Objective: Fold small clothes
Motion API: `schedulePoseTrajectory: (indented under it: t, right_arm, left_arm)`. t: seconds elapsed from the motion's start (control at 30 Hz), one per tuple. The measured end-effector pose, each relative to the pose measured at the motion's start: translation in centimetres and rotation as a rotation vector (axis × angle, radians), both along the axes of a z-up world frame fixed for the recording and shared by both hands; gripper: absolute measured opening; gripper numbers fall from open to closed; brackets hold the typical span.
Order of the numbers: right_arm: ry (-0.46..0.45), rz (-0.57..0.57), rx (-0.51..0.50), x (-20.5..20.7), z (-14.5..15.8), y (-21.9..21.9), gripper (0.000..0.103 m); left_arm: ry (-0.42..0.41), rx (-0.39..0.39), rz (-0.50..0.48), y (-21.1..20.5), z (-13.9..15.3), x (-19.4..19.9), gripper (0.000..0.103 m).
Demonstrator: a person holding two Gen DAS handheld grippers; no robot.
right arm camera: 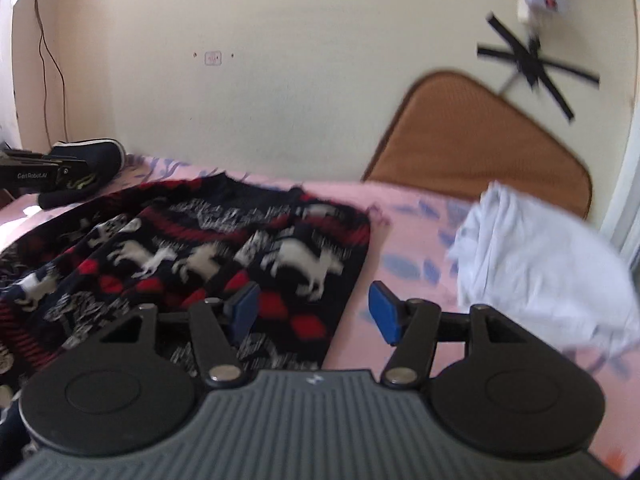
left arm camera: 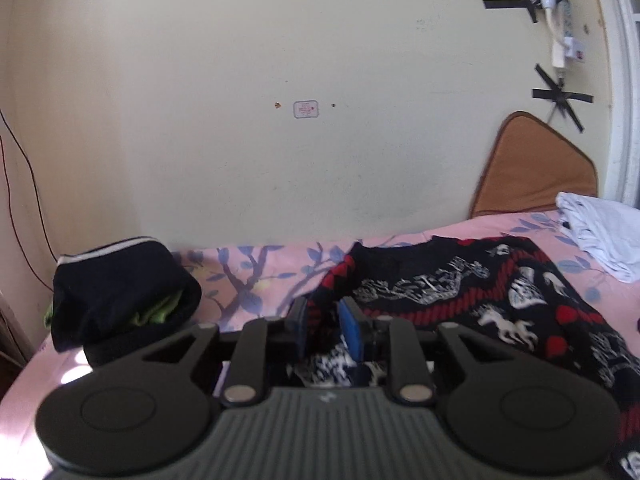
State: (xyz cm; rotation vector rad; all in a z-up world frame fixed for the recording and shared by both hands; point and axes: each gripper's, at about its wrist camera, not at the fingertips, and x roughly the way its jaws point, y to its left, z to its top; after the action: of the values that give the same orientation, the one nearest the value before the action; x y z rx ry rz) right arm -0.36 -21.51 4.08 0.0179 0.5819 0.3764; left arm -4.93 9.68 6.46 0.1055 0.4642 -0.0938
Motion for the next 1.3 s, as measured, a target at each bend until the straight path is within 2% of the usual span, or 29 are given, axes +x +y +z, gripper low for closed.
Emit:
schedulePoseTrajectory:
  t: [0.07,0.13,0.23,0.3,0.33,0.4,0.47,0.5,0.57,0.63,0.7,0.73,0.77,0.8,0.83,0.9,0.93,0.97,1.0,1.13,1.23,1.27,1.3]
  right_arm:
    - [0.054,0.012,0.082,-1.5,-1.1,-0.9,0.063]
    - [0.069,0.017,0.129,-3.4,-1.6,-1.1,0.063]
    - [0.084,0.026,0.132,-4.2,-2.3,-0.1,0.063]
    - [0.131,0.014,0.127,-3.7,-3.4,0.7,0.062]
    - [0.117,0.000,0.125,-3.9,-3.8,1.1,0.060]
    - [0.074,-0.014,0.069,-4.0,-3.5,1.8,0.012]
    - [0.016,-0.022,0.053,-4.0,-2.1,1.6,0.010]
    - [-0.029,-0.043,0.020,-3.9,-0.9,1.1,0.009]
    - [-0.155,-0.152,-0.137,-3.5,1.3,0.1,0.008]
    - [-0.226,-0.266,-0.225,-2.4,3.4,-2.6,0.008]
    - [-0.250,-0.376,-0.334,-0.3,4.6,-5.1,0.009]
    - [-0.227,-0.438,-0.427,1.2,4.2,-6.4,0.009]
    - [-0.193,-0.500,-0.474,2.3,3.8,-7.3,0.011]
    - [-0.170,-0.573,-0.450,2.6,3.7,-8.3,0.018]
    - [-0.152,-0.562,-0.345,2.0,3.7,-9.3,0.019]
    - [-0.093,-0.407,-0.071,0.1,3.5,-9.8,0.025]
    - [-0.060,-0.329,0.029,-0.8,3.0,-9.5,0.029]
    - [-0.028,-0.253,0.103,-1.6,2.3,-8.0,0.038]
    - [0.000,-0.187,0.148,-2.6,1.5,-6.7,0.043]
    - [0.121,-0.035,0.179,-5.1,-1.8,-2.3,0.045]
    - [0.144,0.044,0.176,-6.5,-3.4,-0.1,0.045]
    - [0.139,0.066,0.167,-6.9,-3.8,0.2,0.042]
    - [0.113,0.062,0.131,-7.5,-3.6,0.4,0.019]
  left_arm:
    - [0.020,-0.030,-0.049,0.1,-0.3,-2.2,0.019]
    - [0.038,-0.049,-0.101,-0.5,-0.9,-3.9,0.019]
    - [0.075,-0.083,-0.158,-1.7,-2.6,-5.0,0.019]
    - [0.108,-0.096,-0.164,-2.2,-3.8,-5.3,0.020]
    - [0.131,-0.102,-0.161,-2.3,-4.4,-5.3,0.020]
    - [0.165,-0.110,-0.148,-2.9,-5.4,-5.1,0.020]
    - [0.179,-0.086,-0.129,-3.2,-6.4,-5.3,0.020]
    - [0.182,-0.080,-0.119,-3.4,-6.7,-5.3,0.020]
    - [0.180,-0.084,-0.121,-3.4,-6.6,-5.4,0.026]
    - [0.181,-0.084,-0.120,-3.3,-6.6,-5.4,0.026]
    - [0.179,-0.077,-0.120,-3.3,-6.5,-5.4,0.027]
    - [0.178,-0.074,-0.120,-3.4,-6.5,-5.4,0.027]
    - [0.178,-0.071,-0.121,-3.4,-6.5,-5.4,0.028]
    - [0.177,-0.072,-0.121,-3.4,-6.5,-5.5,0.028]
    - [0.177,-0.074,-0.120,-3.4,-6.5,-5.5,0.028]
    - [0.177,-0.076,-0.118,-3.5,-6.5,-5.5,0.029]
    - [0.177,-0.075,-0.120,-3.5,-6.5,-5.5,0.029]
    - [0.178,-0.073,-0.124,-3.4,-6.6,-5.4,0.031]
    - [0.178,-0.071,-0.130,-3.4,-6.6,-5.4,0.033]
    - [0.178,-0.064,-0.142,-3.3,-6.6,-5.3,0.035]
    - [0.180,-0.069,-0.145,-3.2,-6.6,-5.2,0.035]
    - [0.180,-0.070,-0.147,-3.1,-6.6,-5.2,0.036]
    - [0.181,-0.070,-0.148,-3.1,-6.6,-5.2,0.036]
